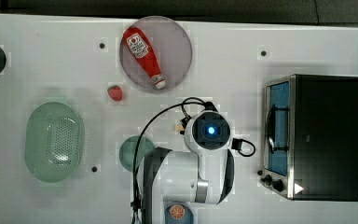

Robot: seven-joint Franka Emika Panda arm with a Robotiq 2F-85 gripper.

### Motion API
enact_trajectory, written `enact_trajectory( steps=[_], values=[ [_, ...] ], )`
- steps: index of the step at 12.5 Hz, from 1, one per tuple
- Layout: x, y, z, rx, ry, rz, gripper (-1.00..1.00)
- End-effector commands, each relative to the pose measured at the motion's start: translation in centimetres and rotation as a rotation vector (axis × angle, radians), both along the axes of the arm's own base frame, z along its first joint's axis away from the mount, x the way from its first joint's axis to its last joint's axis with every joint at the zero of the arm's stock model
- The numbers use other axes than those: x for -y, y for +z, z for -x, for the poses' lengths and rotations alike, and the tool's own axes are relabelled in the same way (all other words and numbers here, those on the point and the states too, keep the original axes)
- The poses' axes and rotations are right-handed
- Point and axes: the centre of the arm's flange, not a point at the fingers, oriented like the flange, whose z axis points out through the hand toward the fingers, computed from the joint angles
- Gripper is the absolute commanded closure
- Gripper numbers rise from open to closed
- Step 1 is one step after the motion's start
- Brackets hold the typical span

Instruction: Pick banana from table and place on oven.

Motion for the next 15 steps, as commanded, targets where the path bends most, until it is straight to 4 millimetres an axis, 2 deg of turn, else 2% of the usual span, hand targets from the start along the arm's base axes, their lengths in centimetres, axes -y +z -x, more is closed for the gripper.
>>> enact_trajectory(
  steps=[1,6,8,9,12,15],
  values=[
    [0.1,-0.8,-1.7,0.070,-0.023,0.015,-1.00],
    [0.2,-8.6,-1.4,0.075,-0.020,0.024,-1.00],
    [0.3,-10.7,-1.0,0.086,-0.019,0.027,-1.00],
    [0.3,-11.4,-0.9,0.100,-0.018,0.028,-0.93],
    [0.2,-11.9,-0.6,0.140,-0.016,0.030,-0.18],
    [0.0,-11.3,-0.9,0.156,-0.013,0.029,0.47]
  ],
)
